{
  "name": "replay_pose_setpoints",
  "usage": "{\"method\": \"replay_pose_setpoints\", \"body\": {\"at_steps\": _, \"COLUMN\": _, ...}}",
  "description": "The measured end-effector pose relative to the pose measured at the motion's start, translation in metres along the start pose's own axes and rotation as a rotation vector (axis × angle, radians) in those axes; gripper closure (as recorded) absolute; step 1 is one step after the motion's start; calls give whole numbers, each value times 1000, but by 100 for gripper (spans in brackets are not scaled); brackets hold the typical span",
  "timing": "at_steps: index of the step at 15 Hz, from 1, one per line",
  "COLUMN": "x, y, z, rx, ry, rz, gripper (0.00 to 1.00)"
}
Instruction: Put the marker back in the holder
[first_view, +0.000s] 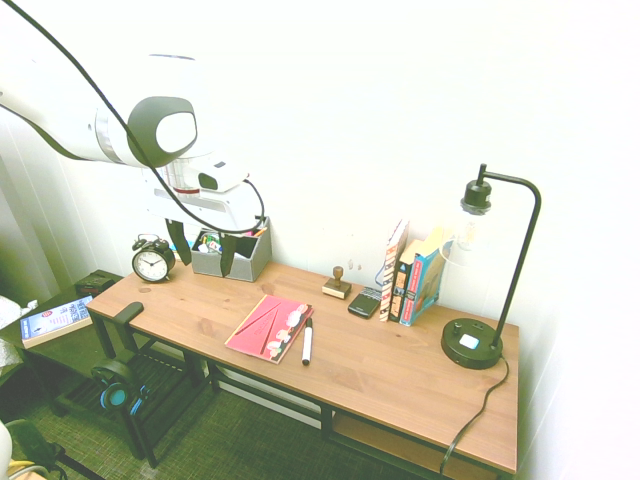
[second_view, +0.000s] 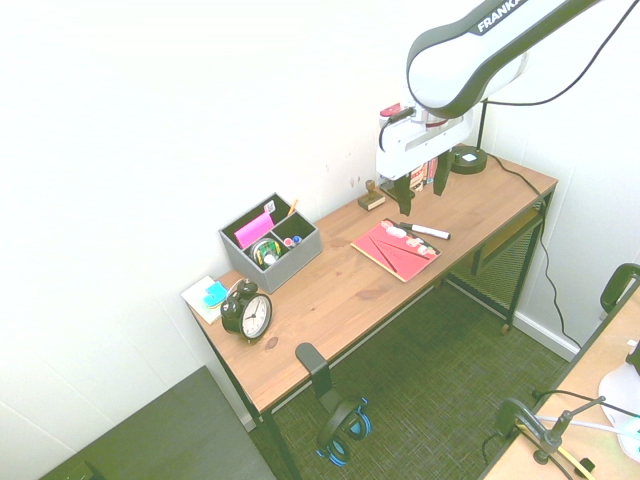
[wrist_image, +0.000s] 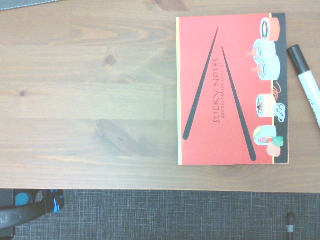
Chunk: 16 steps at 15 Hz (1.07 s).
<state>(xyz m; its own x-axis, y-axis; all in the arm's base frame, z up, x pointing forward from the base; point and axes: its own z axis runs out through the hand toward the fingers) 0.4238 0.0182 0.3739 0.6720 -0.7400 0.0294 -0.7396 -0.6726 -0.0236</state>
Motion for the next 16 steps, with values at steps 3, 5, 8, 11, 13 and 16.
{"method": "replay_pose_setpoints", "body": {"at_steps": 3, "x": 1, "y": -1, "z": -1, "rx": 9, "ry": 8, "rz": -32, "gripper": 0}}
{"method": "replay_pose_setpoints", "body": {"at_steps": 5, "x": 10, "y": 3, "z": -3, "rx": 31, "ry": 23, "rz": -132, "gripper": 0}}
{"method": "replay_pose_setpoints", "body": {"at_steps": 8, "x": 36, "y": 25, "z": 0, "rx": 41, "ry": 23, "rz": -323, "gripper": 0}}
{"method": "replay_pose_setpoints", "body": {"at_steps": 11, "x": 60, "y": 45, "z": 22, "rx": 14, "ry": 52, "rz": -477, "gripper": 0}}
{"method": "replay_pose_setpoints", "body": {"at_steps": 13, "x": 72, "y": 57, "z": 50, "rx": 3, "ry": 74, "rz": -520, "gripper": 0}}
{"method": "replay_pose_setpoints", "body": {"at_steps": 16, "x": 85, "y": 69, "z": 95, "rx": -4, "ry": 91, "rz": -551, "gripper": 0}}
